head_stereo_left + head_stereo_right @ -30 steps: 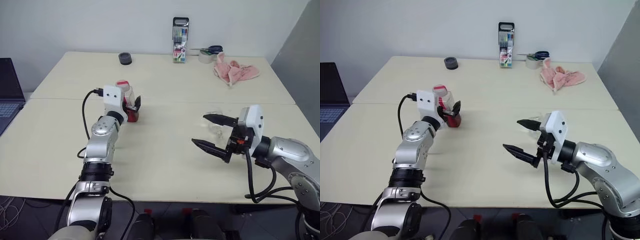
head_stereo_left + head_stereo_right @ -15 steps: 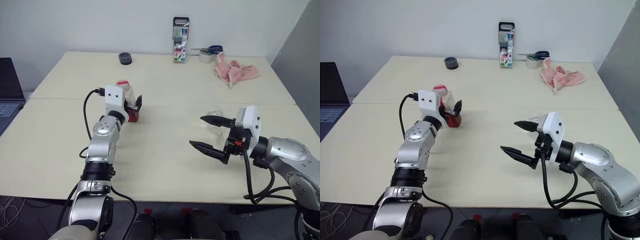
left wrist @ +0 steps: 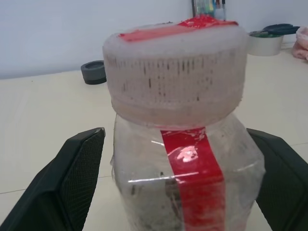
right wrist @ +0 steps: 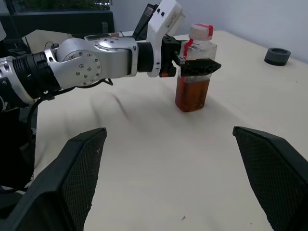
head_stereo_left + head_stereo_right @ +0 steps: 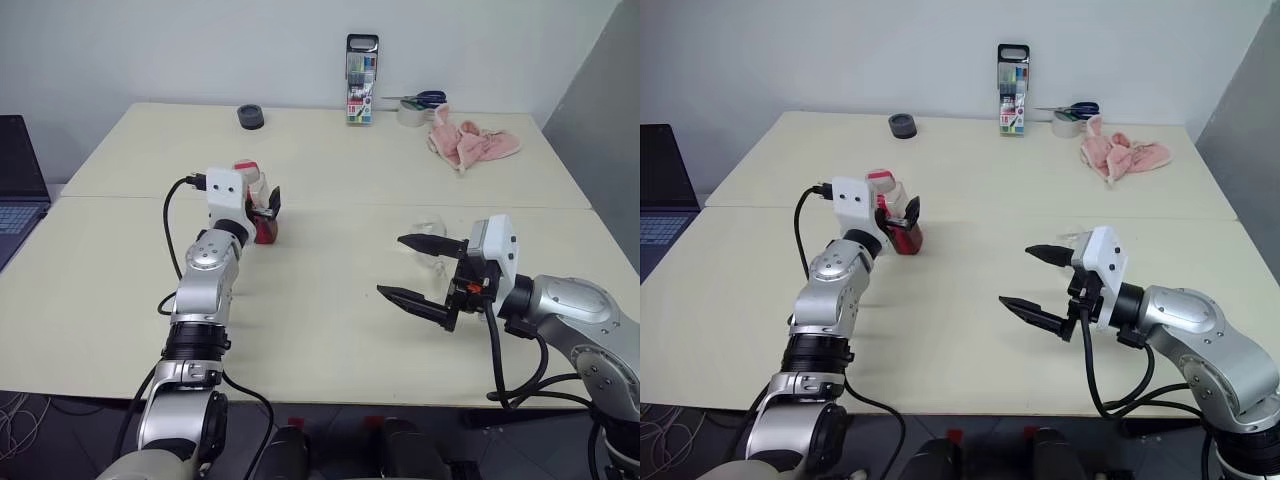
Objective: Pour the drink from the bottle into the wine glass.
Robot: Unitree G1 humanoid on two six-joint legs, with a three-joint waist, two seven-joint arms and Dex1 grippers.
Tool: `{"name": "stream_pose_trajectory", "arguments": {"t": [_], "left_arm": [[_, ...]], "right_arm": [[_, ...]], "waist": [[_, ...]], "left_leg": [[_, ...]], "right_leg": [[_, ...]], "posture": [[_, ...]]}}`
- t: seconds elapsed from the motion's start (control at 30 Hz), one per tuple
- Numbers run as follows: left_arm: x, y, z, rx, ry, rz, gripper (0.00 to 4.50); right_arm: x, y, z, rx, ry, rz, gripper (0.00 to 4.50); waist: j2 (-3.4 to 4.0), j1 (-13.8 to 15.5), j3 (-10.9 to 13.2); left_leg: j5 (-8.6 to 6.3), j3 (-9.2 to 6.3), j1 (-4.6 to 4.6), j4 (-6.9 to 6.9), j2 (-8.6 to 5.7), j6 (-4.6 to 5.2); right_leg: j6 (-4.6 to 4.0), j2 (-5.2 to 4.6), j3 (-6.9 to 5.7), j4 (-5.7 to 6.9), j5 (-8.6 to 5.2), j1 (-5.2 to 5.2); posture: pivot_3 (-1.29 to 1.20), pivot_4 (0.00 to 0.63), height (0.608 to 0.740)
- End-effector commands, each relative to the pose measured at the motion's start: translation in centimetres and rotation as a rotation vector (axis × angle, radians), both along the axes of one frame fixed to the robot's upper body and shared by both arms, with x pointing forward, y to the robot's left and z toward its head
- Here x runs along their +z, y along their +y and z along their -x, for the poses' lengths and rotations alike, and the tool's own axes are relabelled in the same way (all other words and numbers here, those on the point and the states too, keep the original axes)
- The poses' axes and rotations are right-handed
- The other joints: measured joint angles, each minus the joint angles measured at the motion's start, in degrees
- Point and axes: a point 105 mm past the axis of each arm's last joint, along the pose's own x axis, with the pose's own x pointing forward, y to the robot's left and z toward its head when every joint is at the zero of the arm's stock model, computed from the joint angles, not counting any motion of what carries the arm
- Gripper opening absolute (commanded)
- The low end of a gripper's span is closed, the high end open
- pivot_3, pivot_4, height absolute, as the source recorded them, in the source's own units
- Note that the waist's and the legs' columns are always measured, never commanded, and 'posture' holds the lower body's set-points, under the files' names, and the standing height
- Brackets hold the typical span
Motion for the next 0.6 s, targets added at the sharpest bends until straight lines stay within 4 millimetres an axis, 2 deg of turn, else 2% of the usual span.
{"name": "stream_pose_trajectory", "arguments": {"t": [0.03,0.27,0.4,0.53,0.6], "left_arm": [[3.1,-0.4,0.2,-0.008,-0.095,0.015,4.49],[3.2,-0.5,0.2,-0.004,-0.088,0.024,4.49],[2.6,0.0,0.2,0.021,-0.067,0.025,3.68],[2.3,0.2,0.3,0.03,-0.052,0.033,2.35],[2.2,0.3,0.3,0.03,-0.052,0.036,1.9]], "right_arm": [[0.7,0.1,0.2,0.016,-0.032,-0.003,4.5],[0.8,0.1,0.2,0.017,-0.031,0.0,4.5],[0.9,0.1,0.2,0.016,-0.03,0.002,4.5],[1.0,0.2,0.1,0.017,-0.032,0.0,4.5],[1.0,0.2,0.1,0.017,-0.034,-0.001,4.5]], "waist": [[0.0,0.0,0.0],[0.0,0.0,0.0],[-0.01,-0.01,0.01],[-0.01,-0.01,0.01],[-0.02,-0.05,0.01]], "left_leg": [[0.0,0.0,0.0,0.0,0.0,0.0],[0.0,0.0,0.0,0.0,0.0,0.0],[0.0,0.0,0.0,0.0,0.0,0.0],[0.0,0.0,0.0,0.0,0.0,0.0],[0.0,0.01,0.0,0.0,0.0,0.0]], "right_leg": [[0.0,0.0,0.0,0.0,0.0,0.0],[0.0,0.0,0.0,0.0,0.0,0.0],[0.0,0.0,0.0,0.0,0.0,0.0],[0.0,0.0,0.0,0.0,0.0,0.0],[0.0,0.0,0.01,0.0,0.0,0.0]], "posture": [[0.0,0.15,0.74],[0.0,0.15,0.74],[0.0,0.15,0.74],[0.0,0.15,0.74],[0.0,0.15,0.74]]}}
